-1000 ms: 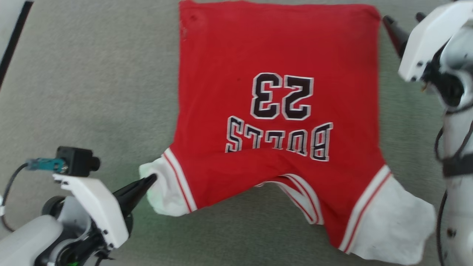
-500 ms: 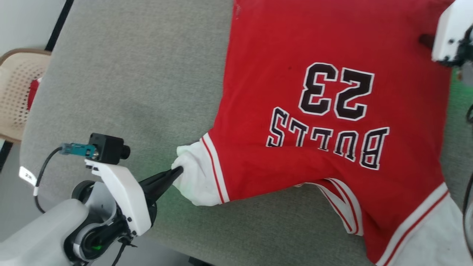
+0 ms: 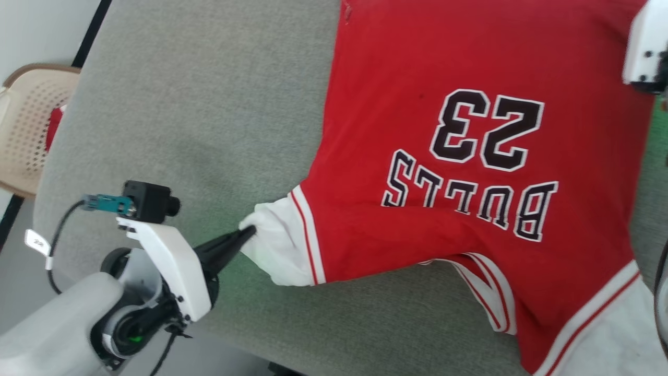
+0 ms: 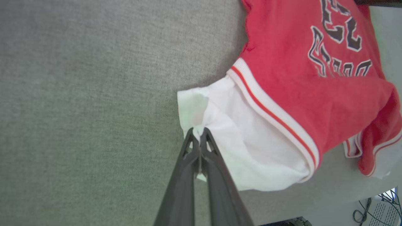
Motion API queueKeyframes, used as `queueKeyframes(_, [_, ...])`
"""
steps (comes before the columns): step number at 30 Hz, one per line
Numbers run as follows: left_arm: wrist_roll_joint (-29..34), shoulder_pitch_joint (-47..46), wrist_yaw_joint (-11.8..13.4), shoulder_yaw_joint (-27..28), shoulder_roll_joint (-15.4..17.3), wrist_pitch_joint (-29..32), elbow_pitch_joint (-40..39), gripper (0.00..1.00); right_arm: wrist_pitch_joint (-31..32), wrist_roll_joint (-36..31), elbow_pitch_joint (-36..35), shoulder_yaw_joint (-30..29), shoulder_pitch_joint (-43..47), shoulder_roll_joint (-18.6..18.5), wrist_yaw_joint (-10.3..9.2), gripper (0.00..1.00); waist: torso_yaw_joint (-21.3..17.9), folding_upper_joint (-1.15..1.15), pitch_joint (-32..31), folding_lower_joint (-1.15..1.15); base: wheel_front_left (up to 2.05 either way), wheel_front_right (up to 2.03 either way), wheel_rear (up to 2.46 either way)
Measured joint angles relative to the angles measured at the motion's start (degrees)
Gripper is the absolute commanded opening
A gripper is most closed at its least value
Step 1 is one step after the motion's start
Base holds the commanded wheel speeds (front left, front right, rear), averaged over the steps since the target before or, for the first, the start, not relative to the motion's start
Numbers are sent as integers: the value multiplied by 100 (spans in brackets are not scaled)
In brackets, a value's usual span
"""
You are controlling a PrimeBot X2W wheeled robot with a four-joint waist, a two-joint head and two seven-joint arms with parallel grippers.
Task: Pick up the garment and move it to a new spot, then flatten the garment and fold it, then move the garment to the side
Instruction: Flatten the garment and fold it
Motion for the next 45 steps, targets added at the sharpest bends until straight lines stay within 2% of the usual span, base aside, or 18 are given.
queueKeyframes(5, [-45, 64, 98, 101, 190, -87, -8, 0, -299, 402, 98, 568, 100, 120, -9, 0, -242, 0, -160, 0, 0, 0, 0])
queueKeyframes(11, [-97, 272, 304, 212, 530, -210, -192, 0, -491, 1527, -115, 1766, 498, 214, -13, 0, -664, 0, -412, 0, 0, 0, 0])
queueKeyframes(14, [-126, 366, 420, 240, 671, -226, -323, 0, -336, 2217, -637, 2410, 889, 125, -13, 0, -883, 0, -557, 0, 0, 0, 0])
queueKeyframes(17, [-174, 454, 519, 291, 809, -259, -458, 0, -49, 2907, -1512, 3037, 1437, -138, -13, 0, -1099, 0, -694, 0, 0, 0, 0])
queueKeyframes(18, [-174, 454, 519, 291, 809, -259, -458, 0, -49, 2907, -1512, 3037, 1437, -138, -13, 0, -1099, 0, -694, 0, 0, 0, 0])
queueKeyframes(21, [-211, 544, 615, 328, 949, -279, -583, 0, 328, 3512, -2566, 3346, 2110, -430, -13, 0, -1311, 0, -811, 0, 0, 0, 0])
queueKeyframes(26, [-261, 621, 736, 376, 1102, -285, -765, 0, 1016, 4108, -4307, 3282, 3278, -798, -13, 0, -1589, 0, -968, 0, 0, 0, 0])
queueKeyframes(30, [-326, 702, 792, 389, 1184, -305, -851, 0, 1678, 4275, -5480, 2911, 4278, -818, -13, 0, -1730, 0, -1043, 0, 0, 0, 0])
queueKeyframes(33, [-326, 712, 806, 392, 1193, -305, -904, 0, 2019, 4276, -6215, 2513, 5016, -662, -13, 0, -1762, 0, -1046, 0, 0, 0, 0])
queueKeyframes(37, [-328, 715, 798, 388, 1181, -312, -902, 0, 2194, 4138, -6769, 2126, 5840, -274, -13, 0, -1761, 0, -999, 0, 0, 0, 0])
queueKeyframes(39, [-328, 716, 772, 385, 1154, -320, -896, 0, 2169, 4033, -6796, 2049, 6135, -145, -13, 0, -1753, 0, -971, 0, 0, 0, 0])
queueKeyframes(42, [-327, 717, 750, 375, 1103, -327, -864, 0, 1817, 3932, -6627, 2023, 6345, 47, -13, 0, -1748, 0, -934, 0, 0, 0, 0])
queueKeyframes(44, [-327, 719, 710, 361, 1076, -328, -825, 0, 1383, 3880, -6422, 2132, 6357, 67, -14, 48, -1744, 0, -922, 0, 0, 0, 0])
queueKeyframes(45, [-326, 719, 703, 358, 1053, -328, -814, 0, 1150, 3819, -6329, 2180, 6354, 22, -11, 100, -1737, 0, -919, 0, 0, 0, 0])
